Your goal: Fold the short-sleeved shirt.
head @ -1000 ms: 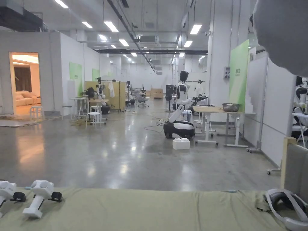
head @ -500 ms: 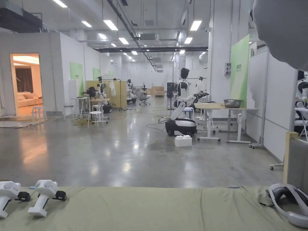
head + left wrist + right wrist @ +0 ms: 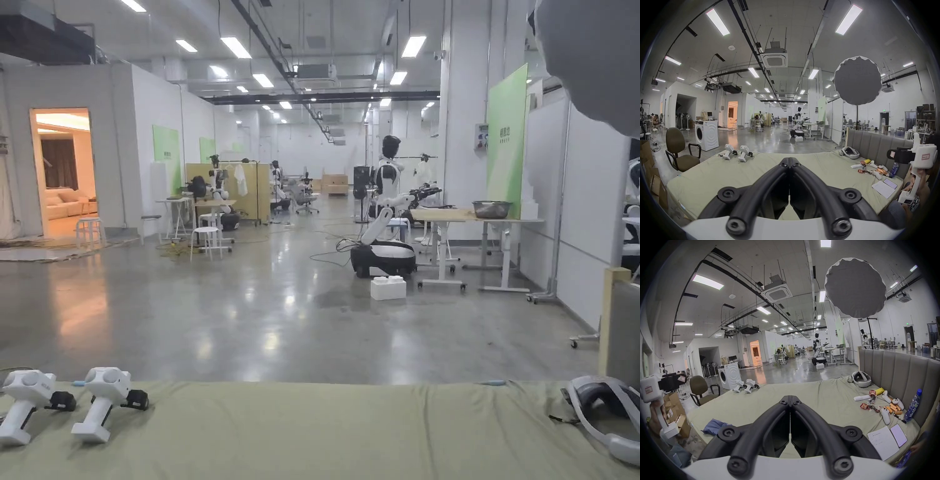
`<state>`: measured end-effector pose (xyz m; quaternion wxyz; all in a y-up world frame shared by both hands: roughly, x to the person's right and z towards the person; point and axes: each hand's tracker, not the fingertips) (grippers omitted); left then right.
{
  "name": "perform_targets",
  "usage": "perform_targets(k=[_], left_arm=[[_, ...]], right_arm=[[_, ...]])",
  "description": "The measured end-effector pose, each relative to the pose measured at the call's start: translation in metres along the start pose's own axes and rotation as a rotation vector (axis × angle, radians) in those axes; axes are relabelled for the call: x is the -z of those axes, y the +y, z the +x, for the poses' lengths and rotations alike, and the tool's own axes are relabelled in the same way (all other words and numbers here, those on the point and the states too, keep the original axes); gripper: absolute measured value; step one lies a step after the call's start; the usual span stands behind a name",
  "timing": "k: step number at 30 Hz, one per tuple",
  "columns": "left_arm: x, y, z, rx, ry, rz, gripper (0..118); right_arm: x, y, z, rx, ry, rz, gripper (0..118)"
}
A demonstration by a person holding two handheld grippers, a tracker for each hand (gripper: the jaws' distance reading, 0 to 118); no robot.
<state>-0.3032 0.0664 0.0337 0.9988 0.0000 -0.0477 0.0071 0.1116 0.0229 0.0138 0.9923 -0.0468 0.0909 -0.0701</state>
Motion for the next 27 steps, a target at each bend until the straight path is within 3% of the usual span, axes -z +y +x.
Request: perform_targets(k=[6, 7, 8, 9, 10, 13, 15, 17, 18, 27], left_arm=[[0.002, 0.0, 0.003, -0.032, -0.035, 0.016, 2], [0.002, 0.001, 0.004, -0.028, -0.035, 0.015, 11], [0.003, 0.001, 0.005, -0.017, -0.04, 0.011, 32], [0.004, 0.001, 0.006, -0.008, -0.044, 0.01, 62], [0.004, 0.0, 0.006, -0.001, -0.059, 0.006, 86], [0.003, -0.002, 0.011, 0.008, -0.09, 0.012, 86], [0.004, -0.003, 0.014, 0.016, -0.078, 0.01, 92], [0.006, -0.003, 0.015, 0.026, -0.067, 0.005, 116], [0.007, -0.004, 0.015, 0.028, -0.066, 0.0, 118], [0.006, -0.003, 0.016, 0.034, -0.078, 0.018, 118]], right_arm=[[-0.003, 0.002, -0.003, -0.025, 0.003, 0.001, 3], [-0.003, 0.002, -0.003, -0.027, 0.007, 0.005, 4], [-0.004, 0.003, -0.004, -0.032, 0.011, 0.012, 14], [-0.005, 0.002, -0.005, -0.034, 0.012, 0.022, 29], [-0.005, 0.002, -0.006, -0.037, 0.001, 0.032, 52], [-0.004, 0.002, -0.006, -0.029, -0.014, 0.04, 93], [-0.004, 0.001, -0.005, -0.021, -0.017, 0.041, 116], [-0.005, -0.001, -0.004, -0.014, -0.009, 0.047, 118], [-0.008, -0.001, -0.004, -0.013, -0.005, 0.058, 118], [-0.008, 0.004, -0.001, -0.009, -0.012, 0.06, 118]])
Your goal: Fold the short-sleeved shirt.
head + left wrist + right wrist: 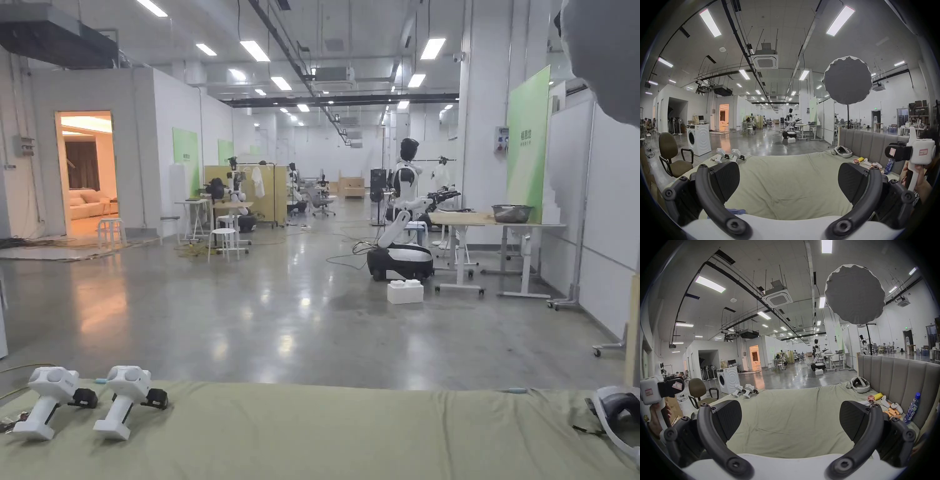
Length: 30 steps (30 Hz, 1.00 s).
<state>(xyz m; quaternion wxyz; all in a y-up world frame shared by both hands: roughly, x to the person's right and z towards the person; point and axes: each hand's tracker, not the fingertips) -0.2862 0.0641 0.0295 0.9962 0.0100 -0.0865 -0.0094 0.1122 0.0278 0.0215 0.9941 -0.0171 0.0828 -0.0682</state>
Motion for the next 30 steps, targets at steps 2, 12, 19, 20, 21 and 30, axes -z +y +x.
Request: perform_targets(k=[2, 12, 19, 20, 21, 30], left_arm=[[0.0006, -0.0008, 0.0003, 0.013, -0.004, -0.008, 118], [0.0038, -0.004, 0.0041, 0.006, -0.03, -0.033, 118], [0.002, -0.0036, 0.0062, -0.001, -0.021, -0.019, 118], [0.0016, -0.0036, 0.0058, -0.003, -0.02, -0.019, 118], [0.0014, -0.0036, 0.0055, -0.005, -0.019, -0.02, 118], [0.0019, -0.0034, 0.005, -0.021, -0.008, -0.025, 118]], right_arm=[[0.0002, -0.0009, 0.0019, 0.02, 0.007, -0.004, 118], [0.0014, -0.0044, 0.0011, -0.001, -0.01, -0.035, 118], [0.0028, -0.0053, 0.0001, -0.01, -0.002, -0.042, 118], [0.0033, -0.0052, 0.0, -0.012, 0.0, -0.044, 118], [0.0038, -0.0051, -0.0002, -0.013, -0.001, -0.045, 118], [0.0052, -0.0034, -0.001, -0.008, 0.01, -0.038, 118]])
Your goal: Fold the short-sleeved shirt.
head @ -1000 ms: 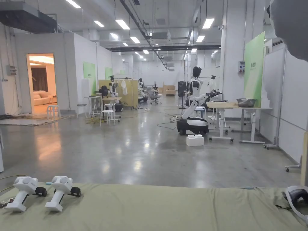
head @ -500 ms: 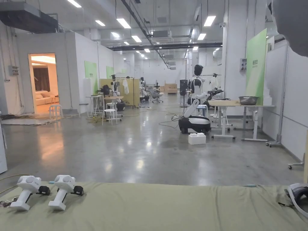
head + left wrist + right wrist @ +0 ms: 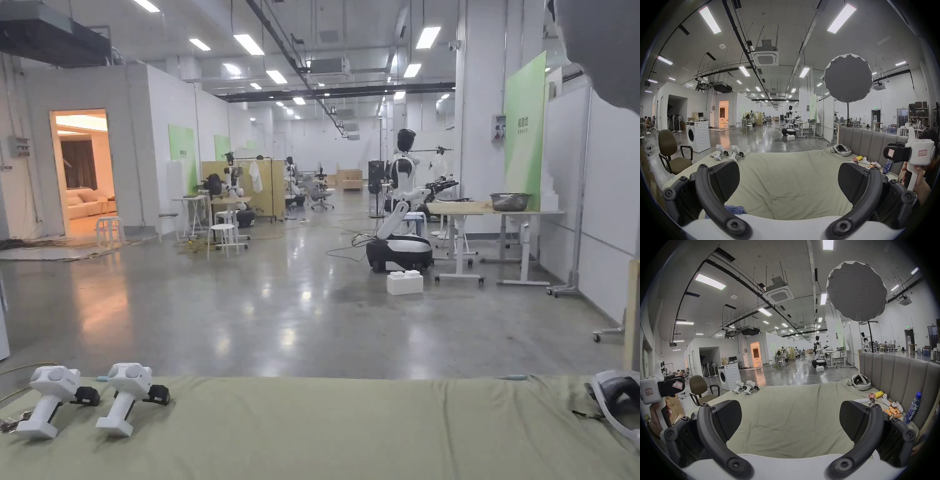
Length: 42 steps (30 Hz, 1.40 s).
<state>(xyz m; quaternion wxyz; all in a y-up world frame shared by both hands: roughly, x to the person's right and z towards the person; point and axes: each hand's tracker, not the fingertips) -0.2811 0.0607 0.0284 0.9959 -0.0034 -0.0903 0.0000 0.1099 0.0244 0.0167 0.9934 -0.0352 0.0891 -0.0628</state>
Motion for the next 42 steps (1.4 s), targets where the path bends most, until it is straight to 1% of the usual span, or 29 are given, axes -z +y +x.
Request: perform_targets(k=[8, 14, 21, 23, 24, 25, 26, 28, 29, 30, 31, 32, 33, 34, 35, 36, 37, 38, 40, 42], left_arm=[[0.001, -0.003, -0.006, -0.043, 0.006, -0.008, 118], [0.001, -0.005, -0.01, -0.056, 0.001, -0.007, 118], [0.002, -0.008, -0.01, -0.05, -0.011, -0.016, 118], [0.002, -0.01, -0.01, -0.052, -0.013, -0.02, 118], [0.003, -0.01, -0.01, -0.056, -0.014, -0.024, 118], [0.004, -0.011, -0.01, -0.059, -0.015, -0.026, 118], [0.004, -0.011, -0.011, -0.064, -0.016, -0.029, 118], [0.006, -0.012, -0.011, -0.074, -0.018, -0.038, 118], [0.006, -0.013, -0.012, -0.078, -0.019, -0.042, 118], [0.007, -0.014, -0.012, -0.08, -0.019, -0.049, 118], [0.009, -0.014, -0.013, -0.08, -0.02, -0.061, 118], [0.01, -0.015, -0.013, -0.076, -0.02, -0.066, 118], [0.01, -0.015, -0.011, -0.072, -0.017, -0.069, 118], [0.011, -0.015, -0.01, -0.07, -0.016, -0.071, 118], [0.011, -0.016, -0.01, -0.07, -0.018, -0.074, 118], [0.011, -0.016, -0.01, -0.073, -0.022, -0.077, 118], [0.011, -0.016, -0.009, -0.075, -0.024, -0.077, 118], [0.011, -0.016, -0.008, -0.078, -0.028, -0.077, 118], [0.011, -0.015, -0.008, -0.078, -0.033, -0.076, 118], [0.011, -0.014, -0.008, -0.071, -0.029, -0.079, 118]], right_arm=[[-0.002, 0.0, 0.001, 0.016, 0.003, -0.001, 118], [-0.002, -0.001, 0.001, 0.011, -0.003, -0.004, 118], [-0.001, 0.0, 0.003, 0.031, -0.024, -0.002, 118], [0.002, 0.002, 0.006, 0.056, -0.015, -0.027, 118], [0.005, 0.003, 0.007, 0.078, -0.026, -0.044, 118], [0.007, 0.005, 0.007, 0.118, -0.064, -0.071, 118], [0.011, 0.006, 0.008, 0.159, -0.079, -0.091, 118], [0.016, 0.01, 0.012, 0.269, -0.074, -0.135, 118], [0.019, 0.013, 0.013, 0.345, -0.09, -0.172, 118], [0.023, 0.018, 0.013, 0.394, -0.104, -0.224, 118], [0.026, 0.024, 0.013, 0.426, -0.106, -0.275, 118], [0.028, 0.028, 0.013, 0.438, -0.116, -0.323, 118], [0.031, 0.031, 0.011, 0.455, -0.148, -0.356, 118], [0.034, 0.034, 0.009, 0.456, -0.19, -0.382, 118], [0.037, 0.037, 0.007, 0.437, -0.224, -0.426, 118], [0.041, 0.037, 0.006, 0.405, -0.238, -0.474, 118], [0.044, 0.037, 0.006, 0.368, -0.238, -0.515, 118], [0.046, 0.034, 0.006, 0.35, -0.212, -0.505, 118], [0.042, 0.029, 0.003, 0.358, -0.199, -0.472, 118], [0.041, 0.028, 0.004, 0.393, -0.18, -0.451, 118]])
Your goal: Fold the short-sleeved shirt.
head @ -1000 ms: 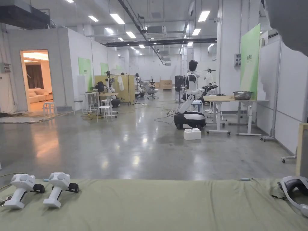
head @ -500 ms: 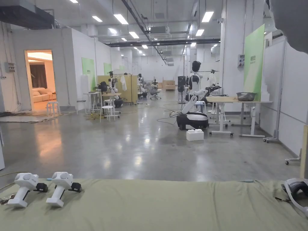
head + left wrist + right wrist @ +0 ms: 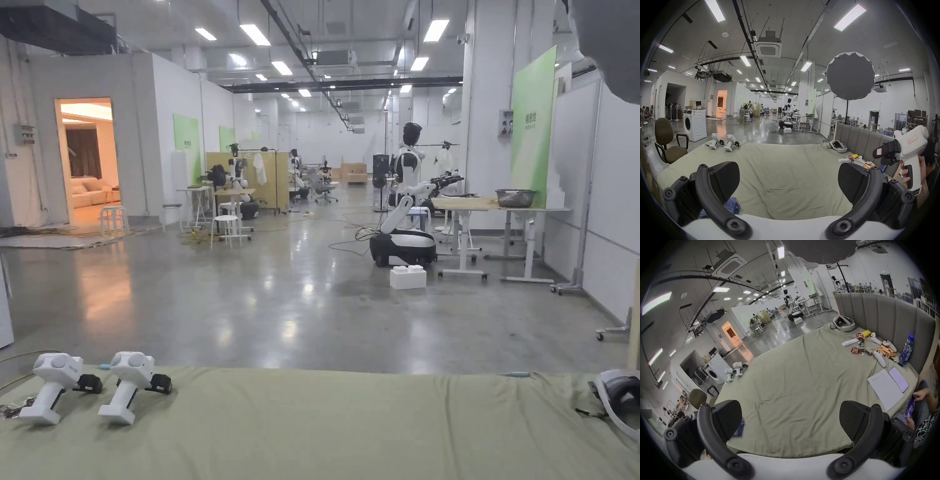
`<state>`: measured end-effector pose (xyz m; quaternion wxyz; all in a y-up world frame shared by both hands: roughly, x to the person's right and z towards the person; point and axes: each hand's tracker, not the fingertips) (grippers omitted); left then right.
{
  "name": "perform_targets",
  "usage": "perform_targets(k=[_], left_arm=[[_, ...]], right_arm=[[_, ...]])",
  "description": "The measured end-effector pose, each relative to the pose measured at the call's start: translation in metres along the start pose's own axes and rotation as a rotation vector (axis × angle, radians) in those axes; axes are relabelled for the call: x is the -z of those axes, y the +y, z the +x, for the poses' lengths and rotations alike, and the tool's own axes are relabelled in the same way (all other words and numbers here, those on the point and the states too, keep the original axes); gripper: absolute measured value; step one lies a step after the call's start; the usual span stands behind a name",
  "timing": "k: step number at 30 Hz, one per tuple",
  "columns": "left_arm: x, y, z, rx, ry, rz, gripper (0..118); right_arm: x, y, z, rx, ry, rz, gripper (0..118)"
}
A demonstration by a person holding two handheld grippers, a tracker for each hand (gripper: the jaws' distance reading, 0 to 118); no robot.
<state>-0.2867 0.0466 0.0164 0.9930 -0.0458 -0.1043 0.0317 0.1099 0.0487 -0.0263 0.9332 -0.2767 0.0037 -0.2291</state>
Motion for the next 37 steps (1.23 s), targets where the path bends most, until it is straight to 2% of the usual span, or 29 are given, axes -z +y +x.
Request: perform_targets(k=[3, 9, 11, 13, 18, 21, 27, 29, 30, 31, 37], left_arm=[[0.0, 0.001, -0.001, 0.004, 0.003, 0.0, 118], [0.001, 0.001, -0.001, -0.005, 0.001, -0.005, 118], [0.002, 0.0, 0.0, -0.006, -0.003, -0.008, 118], [0.003, 0.0, 0.001, -0.004, -0.007, -0.01, 118], [0.002, 0.003, 0.004, 0.01, -0.017, -0.008, 118], [0.001, 0.004, 0.005, 0.015, -0.019, -0.005, 118], [0.001, 0.005, 0.004, 0.003, -0.019, -0.001, 118], [0.002, 0.005, 0.005, 0.0, -0.022, -0.002, 118], [0.002, 0.005, 0.005, 0.001, -0.022, -0.002, 118], [0.002, 0.005, 0.005, 0.003, -0.021, -0.004, 118], [0.002, 0.005, 0.004, 0.016, -0.005, -0.009, 118]], right_arm=[[0.001, -0.001, 0.003, 0.011, 0.041, 0.002, 118], [0.001, -0.007, 0.003, 0.002, -0.033, 0.059, 118], [0.001, -0.007, 0.003, -0.004, -0.032, 0.041, 118], [-0.002, -0.009, 0.003, 0.007, 0.012, 0.064, 118], [-0.002, -0.006, 0.002, -0.009, -0.004, 0.085, 118], [-0.003, -0.007, 0.005, -0.01, 0.044, 0.098, 118], [-0.015, -0.014, 0.009, -0.041, 0.2, 0.188, 118], [-0.02, -0.017, 0.01, -0.072, 0.219, 0.249, 118], [-0.021, -0.018, 0.01, -0.106, 0.235, 0.28, 118], [-0.023, -0.021, 0.01, -0.175, 0.25, 0.318, 118], [-0.027, -0.029, -0.003, -0.312, 0.079, 0.359, 118]])
